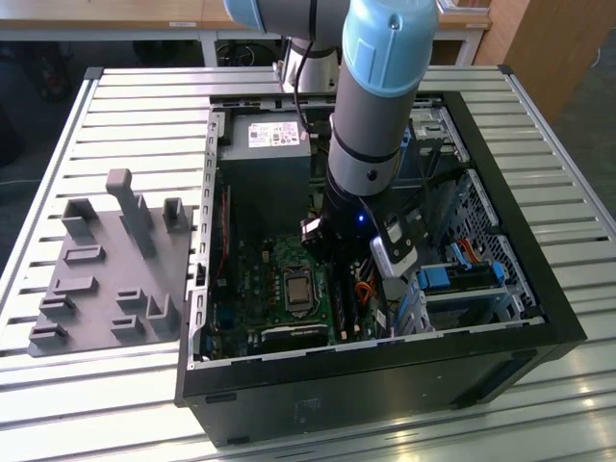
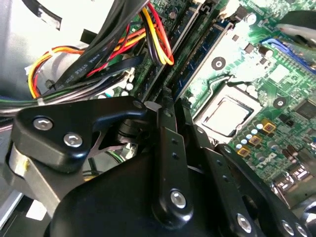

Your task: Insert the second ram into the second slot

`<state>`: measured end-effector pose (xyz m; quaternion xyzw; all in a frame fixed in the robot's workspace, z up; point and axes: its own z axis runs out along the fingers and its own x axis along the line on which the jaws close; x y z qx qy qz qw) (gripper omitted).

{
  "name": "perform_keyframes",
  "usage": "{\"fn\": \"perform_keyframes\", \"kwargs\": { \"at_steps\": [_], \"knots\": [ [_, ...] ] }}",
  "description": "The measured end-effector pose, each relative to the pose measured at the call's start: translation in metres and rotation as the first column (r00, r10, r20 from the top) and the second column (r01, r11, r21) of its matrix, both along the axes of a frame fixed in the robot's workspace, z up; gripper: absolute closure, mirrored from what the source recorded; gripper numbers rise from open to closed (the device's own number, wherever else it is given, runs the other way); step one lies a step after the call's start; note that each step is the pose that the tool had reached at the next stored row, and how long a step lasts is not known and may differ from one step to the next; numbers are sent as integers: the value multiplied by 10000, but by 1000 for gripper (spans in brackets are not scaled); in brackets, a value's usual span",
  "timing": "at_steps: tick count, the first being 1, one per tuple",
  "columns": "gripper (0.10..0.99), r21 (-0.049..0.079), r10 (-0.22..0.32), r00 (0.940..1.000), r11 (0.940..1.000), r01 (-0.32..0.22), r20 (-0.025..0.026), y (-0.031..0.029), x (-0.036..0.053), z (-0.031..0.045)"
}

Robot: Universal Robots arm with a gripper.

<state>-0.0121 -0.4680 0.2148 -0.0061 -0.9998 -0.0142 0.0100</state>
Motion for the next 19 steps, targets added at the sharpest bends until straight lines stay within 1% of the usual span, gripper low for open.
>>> {"fn": "perform_keyframes", "kwargs": {
  "at_steps": [5,7,8,9,10,17,19],
  "knots": [
    [871,1,0,10000,10000,0,-9,0,0,90],
    [882,1,2,10000,10000,-2,-46,0,1,120],
    [949,4,2,10000,10000,-2,-56,0,2,120],
    [949,3,0,10000,10000,0,-57,0,3,120],
    [980,3,0,10000,10000,0,-58,0,4,120],
    [980,7,1,10000,10000,0,-59,0,6,107],
    [980,28,0,10000,10000,0,-58,0,6,101]
  ]
}}
